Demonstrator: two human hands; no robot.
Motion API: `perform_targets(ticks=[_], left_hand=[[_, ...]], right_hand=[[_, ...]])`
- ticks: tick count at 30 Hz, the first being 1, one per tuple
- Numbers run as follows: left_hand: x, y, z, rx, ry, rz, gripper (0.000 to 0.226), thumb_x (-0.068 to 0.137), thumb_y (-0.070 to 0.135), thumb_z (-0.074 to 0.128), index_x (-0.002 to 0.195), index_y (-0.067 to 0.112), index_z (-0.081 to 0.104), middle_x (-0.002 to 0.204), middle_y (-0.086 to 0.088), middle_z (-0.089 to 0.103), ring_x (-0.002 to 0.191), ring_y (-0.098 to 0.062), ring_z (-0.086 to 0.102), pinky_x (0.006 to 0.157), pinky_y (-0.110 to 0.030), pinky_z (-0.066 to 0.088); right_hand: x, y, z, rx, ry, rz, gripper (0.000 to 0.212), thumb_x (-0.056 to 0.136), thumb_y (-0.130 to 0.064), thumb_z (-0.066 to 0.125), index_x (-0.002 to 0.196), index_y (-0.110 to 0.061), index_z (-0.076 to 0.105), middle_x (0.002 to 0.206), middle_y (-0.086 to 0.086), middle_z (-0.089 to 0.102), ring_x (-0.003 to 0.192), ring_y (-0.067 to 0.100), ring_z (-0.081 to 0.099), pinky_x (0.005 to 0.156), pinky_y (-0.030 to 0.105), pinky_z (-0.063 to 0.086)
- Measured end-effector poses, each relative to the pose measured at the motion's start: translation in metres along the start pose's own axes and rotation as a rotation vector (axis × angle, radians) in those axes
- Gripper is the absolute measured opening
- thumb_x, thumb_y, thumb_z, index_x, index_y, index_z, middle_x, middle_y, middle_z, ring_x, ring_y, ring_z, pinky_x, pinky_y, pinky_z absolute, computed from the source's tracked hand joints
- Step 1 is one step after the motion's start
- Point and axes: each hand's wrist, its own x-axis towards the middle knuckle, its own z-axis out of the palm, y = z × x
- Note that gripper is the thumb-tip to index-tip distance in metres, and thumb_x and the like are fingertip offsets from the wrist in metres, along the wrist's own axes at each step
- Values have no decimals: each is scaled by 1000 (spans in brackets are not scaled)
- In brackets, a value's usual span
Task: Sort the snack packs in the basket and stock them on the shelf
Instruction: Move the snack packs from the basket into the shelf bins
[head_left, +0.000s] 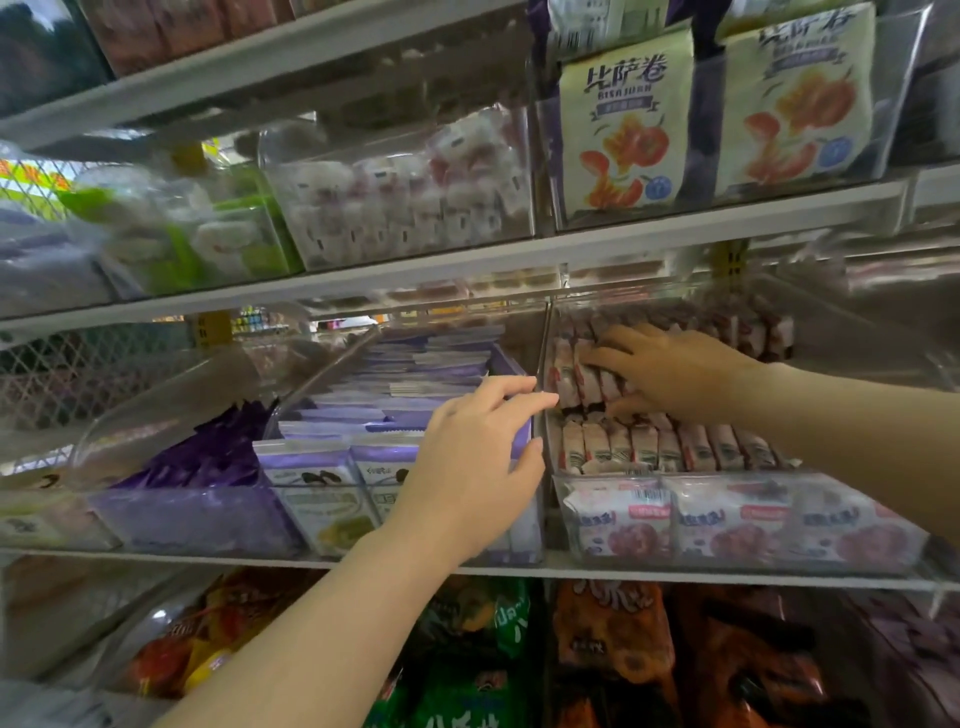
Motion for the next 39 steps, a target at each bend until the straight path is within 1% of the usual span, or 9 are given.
perform_targets(ticks=[5, 11, 16, 20, 23, 28, 32, 36, 39], left_hand=[[1, -4, 0, 19, 0, 18, 43, 95, 26, 51, 137, 36, 49, 141, 18, 40, 127, -9, 40, 111, -35, 29], [0, -5, 0, 33, 10, 36, 43, 95, 26, 52, 137, 36, 49, 143, 17, 41, 129, -8, 41, 110, -32, 26], [-2, -6, 1, 31, 32, 56, 42, 95, 25, 52, 136, 35, 52, 143, 16, 43, 129, -8, 41, 110, -33, 26], [-3, -7, 3, 37, 42, 56, 42, 95, 25, 52, 136, 35, 51, 144, 16, 43, 132, -8, 39, 111, -32, 22], [-3, -5, 1, 56, 9, 54, 44, 96, 26, 50, 138, 36, 48, 147, 16, 39, 135, -5, 33, 111, -27, 16], [-2, 1, -11, 168, -87, 51, 45, 97, 33, 46, 142, 38, 40, 153, 15, 30, 138, -9, 30, 120, -41, 13], [-16, 6, -24, 154, -21, 60, 42, 96, 31, 49, 137, 36, 48, 147, 13, 37, 133, -8, 35, 119, -43, 11], [-52, -6, -39, 100, 152, 35, 31, 91, 19, 58, 121, 26, 63, 125, 9, 55, 114, -11, 50, 111, -47, 29], [-96, -29, -46, 123, 219, -41, 27, 88, 15, 62, 112, 24, 67, 113, 9, 60, 105, -12, 53, 109, -44, 33]], right_hand=[[11, -4, 4, 120, 14, 141, 65, 84, -66, 46, 139, -33, 34, 139, 6, 35, 117, 32, 49, 77, 42, 50], [4, 4, -2, 199, -142, 119, 79, 76, -79, 37, 144, -47, 13, 148, -4, 24, 125, 27, 45, 86, 40, 47], [2, -6, 6, 55, 17, 3, 56, 94, -56, 34, 145, -37, 21, 146, -2, 37, 125, 24, 43, 85, 43, 49], [7, -6, 8, 98, -2, 105, 50, 97, -50, 36, 143, -36, 24, 144, 0, 40, 128, 27, 42, 92, 49, 46], [8, -7, 7, 156, -98, 124, 56, 94, -59, 36, 144, -41, 18, 150, -3, 31, 133, 27, 35, 100, 50, 41], [-6, -1, -21, 398, -245, 205, 81, 80, -72, 49, 145, -49, 6, 158, -9, 16, 138, 25, 32, 105, 43, 38], [-18, -22, -54, 411, 62, 253, 68, 87, -54, 55, 145, -35, 27, 146, 1, 40, 129, 25, 42, 98, 40, 42], [-28, -85, -92, 493, 470, 39, 28, 90, -28, 59, 116, -19, 63, 108, 2, 65, 100, 24, 57, 82, 36, 47], [-35, -147, -101, 569, 494, -117, 15, 88, -17, 62, 101, -15, 68, 95, 0, 68, 87, 23, 60, 72, 36, 52]])
